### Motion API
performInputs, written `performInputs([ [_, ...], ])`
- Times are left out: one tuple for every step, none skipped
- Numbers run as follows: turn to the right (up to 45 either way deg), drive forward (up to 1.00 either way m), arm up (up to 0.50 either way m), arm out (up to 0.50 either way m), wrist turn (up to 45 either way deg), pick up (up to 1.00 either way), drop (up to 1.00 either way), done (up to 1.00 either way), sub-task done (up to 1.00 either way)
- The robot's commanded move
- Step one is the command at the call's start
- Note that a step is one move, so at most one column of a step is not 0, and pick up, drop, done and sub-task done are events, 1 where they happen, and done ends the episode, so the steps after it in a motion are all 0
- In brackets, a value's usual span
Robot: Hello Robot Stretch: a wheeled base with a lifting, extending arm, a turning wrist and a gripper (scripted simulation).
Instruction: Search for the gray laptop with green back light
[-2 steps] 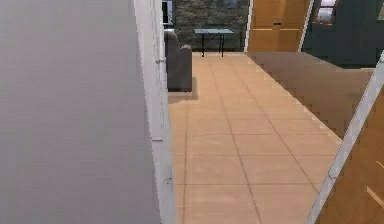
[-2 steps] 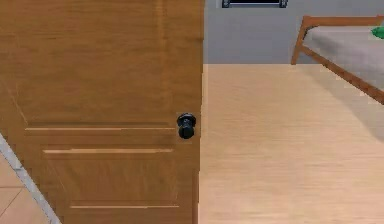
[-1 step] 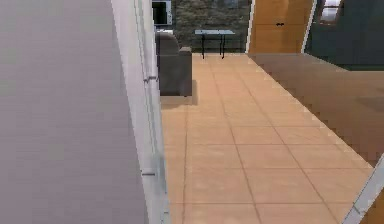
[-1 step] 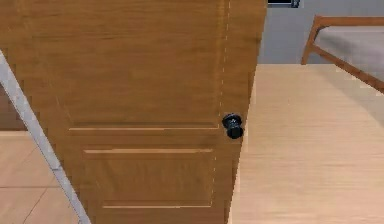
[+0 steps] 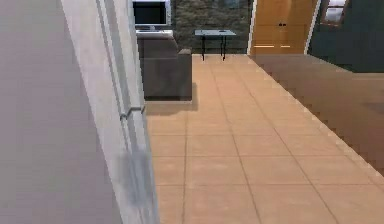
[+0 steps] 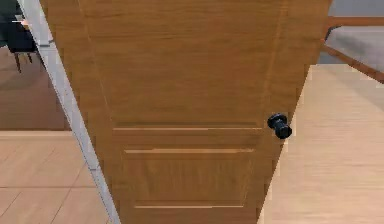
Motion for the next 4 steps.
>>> performInputs([
  [45.0,0.0,0.0,0.0,0.0,0.0,0.0,0.0,0.0],
  [45.0,0.0,0.0,0.0,0.0,0.0,0.0,0.0,0.0],
  [45.0,0.0,0.0,0.0,0.0,0.0,0.0,0.0,0.0],
  [42.0,0.0,0.0,0.0,0.0,0.0,0.0,0.0,0.0],
])
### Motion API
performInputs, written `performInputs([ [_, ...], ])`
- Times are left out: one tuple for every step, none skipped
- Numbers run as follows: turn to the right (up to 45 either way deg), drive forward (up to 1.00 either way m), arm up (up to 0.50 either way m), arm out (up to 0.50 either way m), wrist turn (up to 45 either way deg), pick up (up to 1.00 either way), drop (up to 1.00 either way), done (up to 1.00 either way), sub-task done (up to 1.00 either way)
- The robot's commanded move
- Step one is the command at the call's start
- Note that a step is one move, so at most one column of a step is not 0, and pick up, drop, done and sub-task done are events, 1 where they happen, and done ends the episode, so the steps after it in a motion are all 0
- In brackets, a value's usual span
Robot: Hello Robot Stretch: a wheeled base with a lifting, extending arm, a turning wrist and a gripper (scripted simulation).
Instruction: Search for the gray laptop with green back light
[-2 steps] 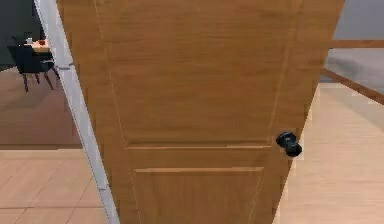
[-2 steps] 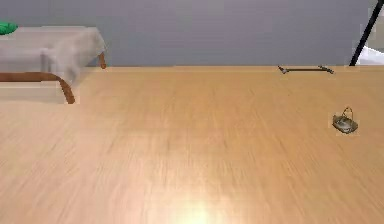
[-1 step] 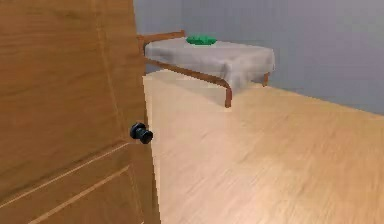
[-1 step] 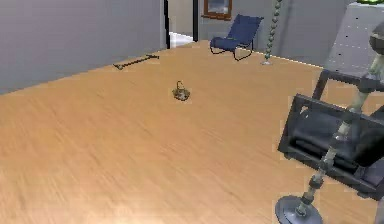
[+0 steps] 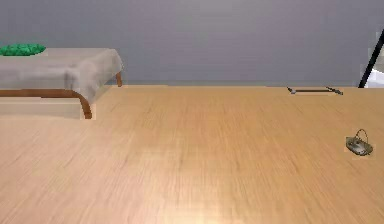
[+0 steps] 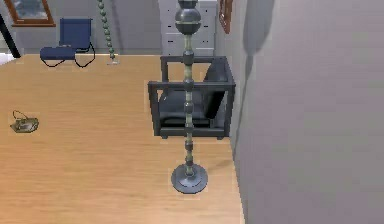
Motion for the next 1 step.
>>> performInputs([
  [0.0,0.15,0.0,0.0,0.0,0.0,0.0,0.0,0.0],
])
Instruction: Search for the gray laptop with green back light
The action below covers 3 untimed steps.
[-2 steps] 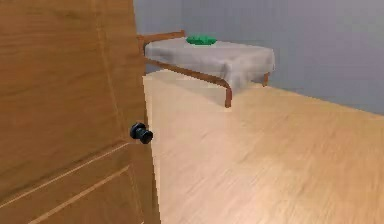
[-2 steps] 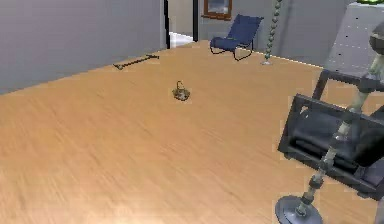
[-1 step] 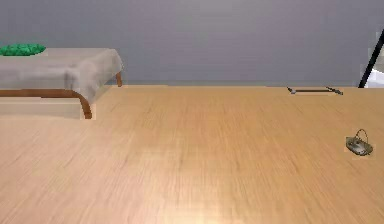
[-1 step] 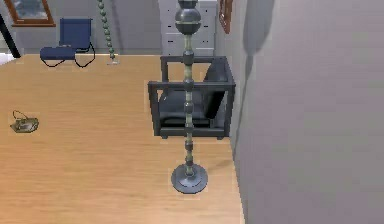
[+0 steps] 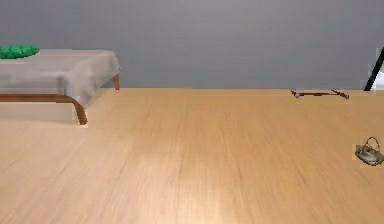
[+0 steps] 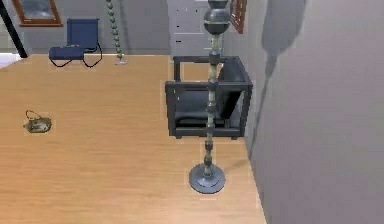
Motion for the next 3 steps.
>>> performInputs([
  [45.0,0.0,0.0,0.0,0.0,0.0,0.0,0.0,0.0],
  [3.0,0.0,0.0,0.0,0.0,0.0,0.0,0.0,0.0],
  [0.0,0.2,0.0,0.0,0.0,0.0,0.0,0.0,0.0],
])
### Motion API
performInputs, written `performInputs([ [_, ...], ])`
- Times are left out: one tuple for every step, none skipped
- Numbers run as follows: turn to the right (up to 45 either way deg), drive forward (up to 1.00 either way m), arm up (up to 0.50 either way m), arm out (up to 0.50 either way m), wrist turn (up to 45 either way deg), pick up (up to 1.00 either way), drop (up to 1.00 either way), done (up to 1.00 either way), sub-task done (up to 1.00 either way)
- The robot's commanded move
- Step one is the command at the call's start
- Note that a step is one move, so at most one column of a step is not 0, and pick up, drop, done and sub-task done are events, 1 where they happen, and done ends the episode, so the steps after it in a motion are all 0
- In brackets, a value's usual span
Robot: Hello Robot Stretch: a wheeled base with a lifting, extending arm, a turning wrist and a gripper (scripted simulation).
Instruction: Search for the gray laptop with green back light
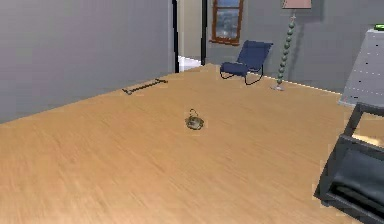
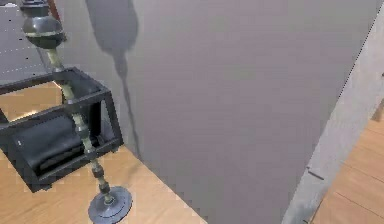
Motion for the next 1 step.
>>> performInputs([
  [45.0,0.0,0.0,0.0,0.0,0.0,0.0,0.0,0.0],
])
